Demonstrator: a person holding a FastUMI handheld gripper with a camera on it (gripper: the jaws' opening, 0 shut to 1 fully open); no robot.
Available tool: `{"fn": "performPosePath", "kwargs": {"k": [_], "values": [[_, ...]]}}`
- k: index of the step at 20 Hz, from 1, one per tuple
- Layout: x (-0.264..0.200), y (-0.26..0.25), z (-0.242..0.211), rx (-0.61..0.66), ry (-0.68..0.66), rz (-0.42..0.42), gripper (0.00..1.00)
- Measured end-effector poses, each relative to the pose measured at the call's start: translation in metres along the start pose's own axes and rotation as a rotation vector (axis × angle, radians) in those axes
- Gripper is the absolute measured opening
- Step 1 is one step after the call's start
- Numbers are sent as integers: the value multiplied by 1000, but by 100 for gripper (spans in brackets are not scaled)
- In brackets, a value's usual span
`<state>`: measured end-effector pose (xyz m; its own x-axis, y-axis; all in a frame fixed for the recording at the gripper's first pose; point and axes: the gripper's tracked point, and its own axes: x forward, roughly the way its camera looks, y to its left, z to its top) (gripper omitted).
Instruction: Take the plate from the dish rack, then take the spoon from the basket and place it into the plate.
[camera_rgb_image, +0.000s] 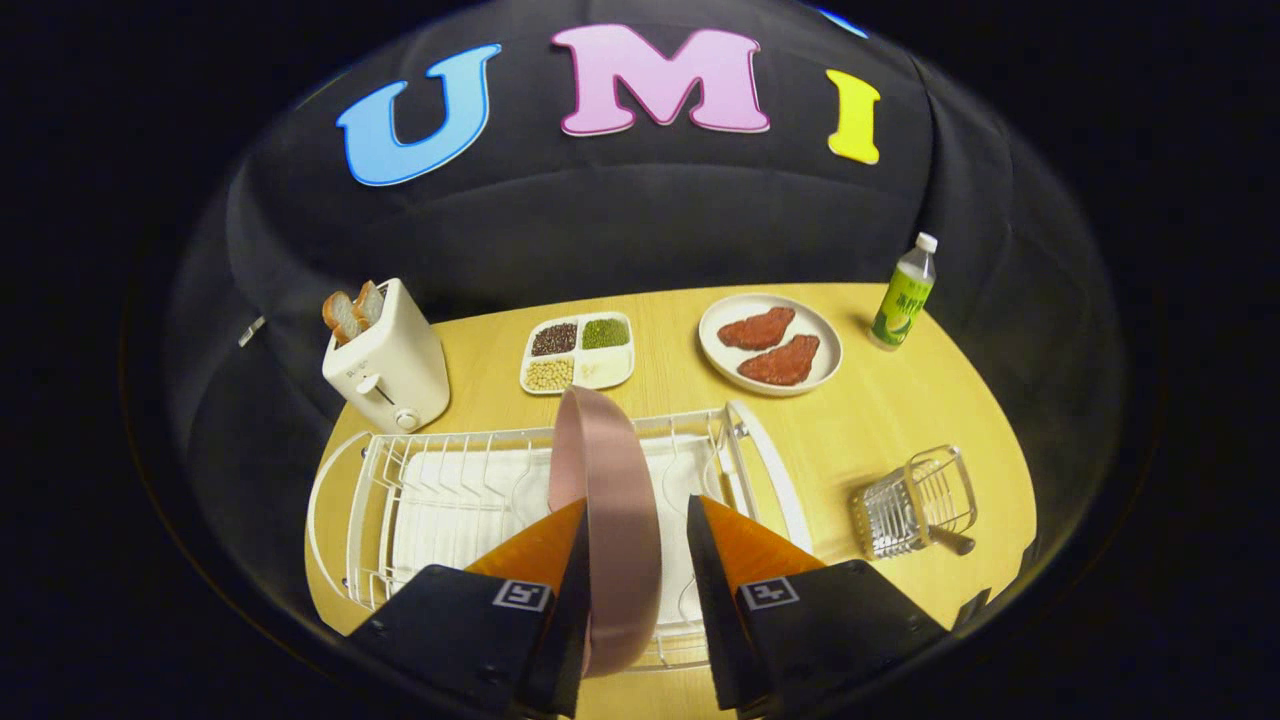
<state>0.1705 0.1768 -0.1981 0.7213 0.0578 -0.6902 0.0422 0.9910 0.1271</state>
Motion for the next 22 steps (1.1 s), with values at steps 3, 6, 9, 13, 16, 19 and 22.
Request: {"fn": "performPosePath", "kwargs": {"k": [3,6,9,13,16,19,22], "values": [[-1,5,2,11,1,-3,34],[-5,10,4,-16,-25,-52,31],[-11,20,7,-70,-75,-91,31],[-23,34,13,-174,-147,-132,31],[-32,35,26,-213,-207,-173,31],[-38,27,31,-216,-227,-205,31],[-46,14,45,-188,-270,-219,30]]}}
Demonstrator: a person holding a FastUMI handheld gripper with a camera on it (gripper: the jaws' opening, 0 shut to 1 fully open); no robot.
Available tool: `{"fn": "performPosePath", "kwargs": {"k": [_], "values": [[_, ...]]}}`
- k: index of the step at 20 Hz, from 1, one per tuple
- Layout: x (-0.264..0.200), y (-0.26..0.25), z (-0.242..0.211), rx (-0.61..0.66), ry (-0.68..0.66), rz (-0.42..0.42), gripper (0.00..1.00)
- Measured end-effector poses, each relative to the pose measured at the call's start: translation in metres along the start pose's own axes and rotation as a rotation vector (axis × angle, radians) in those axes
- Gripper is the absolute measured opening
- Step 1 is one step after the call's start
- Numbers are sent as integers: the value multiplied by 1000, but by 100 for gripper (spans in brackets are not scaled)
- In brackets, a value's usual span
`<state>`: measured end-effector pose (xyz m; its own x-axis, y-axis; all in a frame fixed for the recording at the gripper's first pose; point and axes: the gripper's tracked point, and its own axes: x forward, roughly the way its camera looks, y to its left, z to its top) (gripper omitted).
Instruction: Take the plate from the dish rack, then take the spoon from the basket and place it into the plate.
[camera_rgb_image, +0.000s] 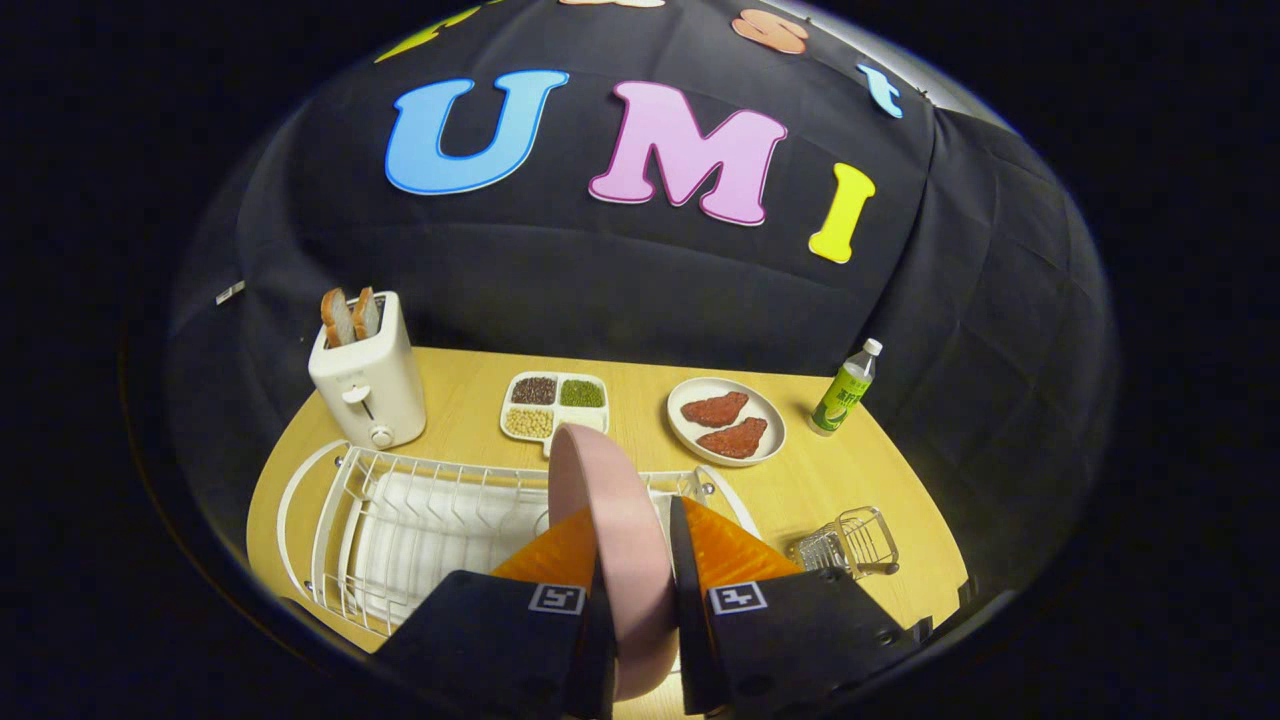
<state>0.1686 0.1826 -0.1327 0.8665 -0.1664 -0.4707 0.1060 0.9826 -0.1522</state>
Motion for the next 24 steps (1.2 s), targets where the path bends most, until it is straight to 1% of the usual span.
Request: {"fn": "performPosePath", "kwargs": {"k": [1,2,4,6,11,14,19,22,24], "values": [[-2,-4,0,7,-5,5,29],[-2,-5,-2,19,8,28,28],[-1,-5,-17,69,62,70,27],[0,-8,-23,113,86,105,26],[-18,-23,-21,125,83,220,25],[-35,-44,-18,160,72,282,25],[-75,-89,-30,212,56,384,25],[-93,-122,-58,237,90,430,25],[-97,-149,-84,265,129,437,25]]}}
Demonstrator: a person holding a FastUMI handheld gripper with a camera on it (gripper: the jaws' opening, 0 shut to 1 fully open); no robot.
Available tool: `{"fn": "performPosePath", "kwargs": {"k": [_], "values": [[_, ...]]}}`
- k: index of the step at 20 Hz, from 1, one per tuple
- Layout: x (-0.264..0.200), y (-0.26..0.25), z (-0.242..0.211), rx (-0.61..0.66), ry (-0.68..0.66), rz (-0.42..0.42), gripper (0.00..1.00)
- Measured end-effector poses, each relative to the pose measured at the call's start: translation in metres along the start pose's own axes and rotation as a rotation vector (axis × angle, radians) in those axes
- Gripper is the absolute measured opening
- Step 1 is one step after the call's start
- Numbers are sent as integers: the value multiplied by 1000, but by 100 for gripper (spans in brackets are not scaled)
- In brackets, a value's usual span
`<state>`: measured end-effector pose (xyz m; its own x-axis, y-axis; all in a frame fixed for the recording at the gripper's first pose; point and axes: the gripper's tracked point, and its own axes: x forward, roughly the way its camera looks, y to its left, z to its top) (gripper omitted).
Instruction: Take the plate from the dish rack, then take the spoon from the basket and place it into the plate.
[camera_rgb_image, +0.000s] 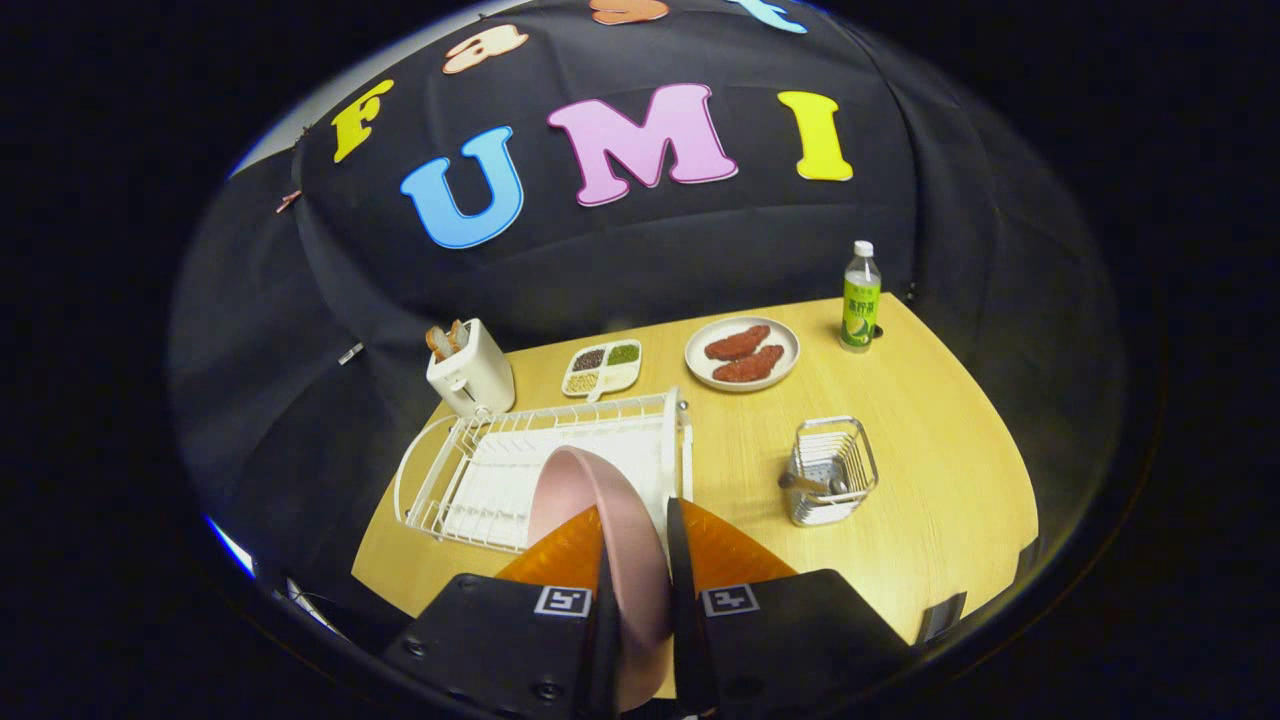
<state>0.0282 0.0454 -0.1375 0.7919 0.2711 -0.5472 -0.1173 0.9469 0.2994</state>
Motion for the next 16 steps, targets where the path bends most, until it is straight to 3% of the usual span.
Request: {"fn": "performPosePath", "kwargs": {"k": [6,16], "values": [[-10,-74,-48,130,136,43,25],[54,-131,-114,85,302,182,26]]}}
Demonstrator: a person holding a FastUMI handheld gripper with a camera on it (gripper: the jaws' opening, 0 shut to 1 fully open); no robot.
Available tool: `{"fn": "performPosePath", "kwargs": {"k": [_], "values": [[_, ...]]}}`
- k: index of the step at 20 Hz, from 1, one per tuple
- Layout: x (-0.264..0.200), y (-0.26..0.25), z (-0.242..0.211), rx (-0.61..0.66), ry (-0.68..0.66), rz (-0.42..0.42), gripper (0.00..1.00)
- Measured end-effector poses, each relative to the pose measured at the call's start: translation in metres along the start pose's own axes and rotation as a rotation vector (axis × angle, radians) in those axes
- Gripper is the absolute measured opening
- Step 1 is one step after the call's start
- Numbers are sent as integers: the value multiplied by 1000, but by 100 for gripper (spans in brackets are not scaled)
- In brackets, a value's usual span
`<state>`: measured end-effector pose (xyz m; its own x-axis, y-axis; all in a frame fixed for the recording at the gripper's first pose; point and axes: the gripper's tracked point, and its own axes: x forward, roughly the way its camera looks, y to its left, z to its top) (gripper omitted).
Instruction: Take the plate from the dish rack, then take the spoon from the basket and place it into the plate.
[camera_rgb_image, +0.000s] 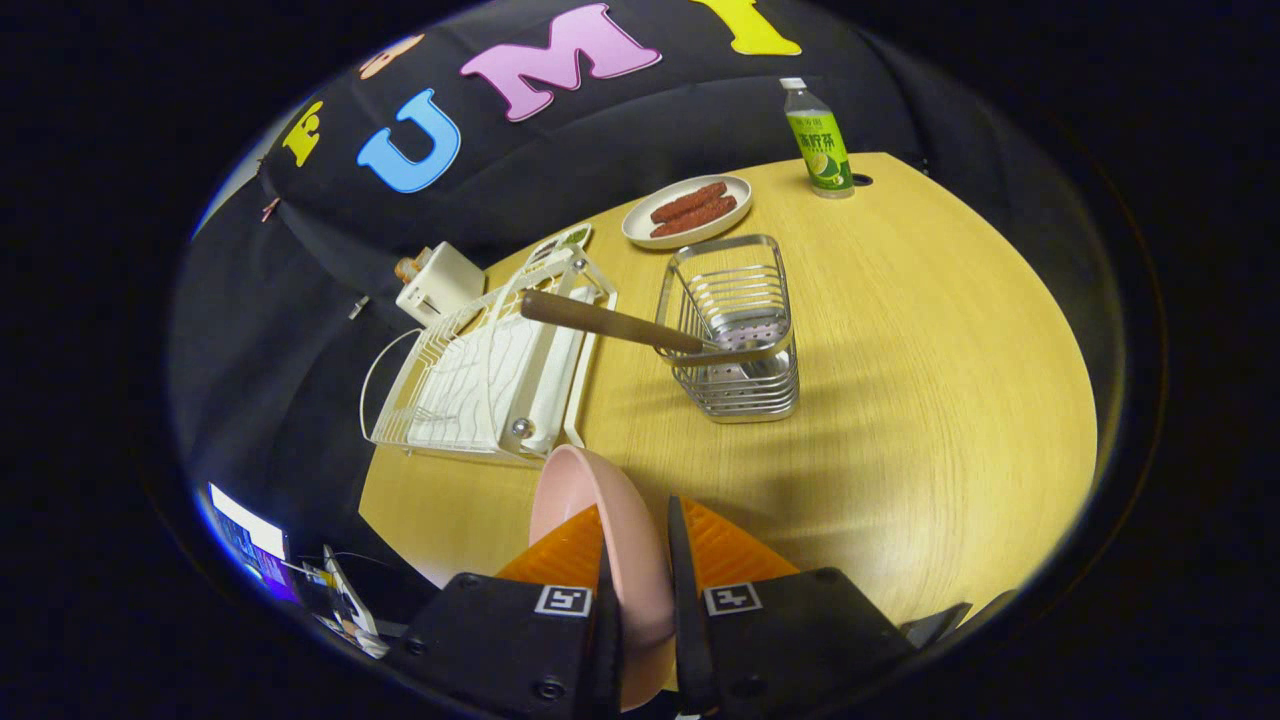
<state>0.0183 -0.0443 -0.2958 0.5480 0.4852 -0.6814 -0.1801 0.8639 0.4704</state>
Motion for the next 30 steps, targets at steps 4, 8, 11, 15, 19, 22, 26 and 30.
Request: {"fn": "performPosePath", "kwargs": {"k": [4,8,11,15,19,22,26,30], "values": [[14,-23,-13,-8,51,11,30],[16,-40,-11,-76,43,1,35],[2,-45,-2,-166,-4,-8,61],[-27,-32,24,-396,-140,6,98],[-51,0,60,-564,-324,33,99],[-54,20,81,-666,-418,34,99],[-36,37,95,-735,-447,22,98],[-11,43,116,-756,-467,-6,98]]}}
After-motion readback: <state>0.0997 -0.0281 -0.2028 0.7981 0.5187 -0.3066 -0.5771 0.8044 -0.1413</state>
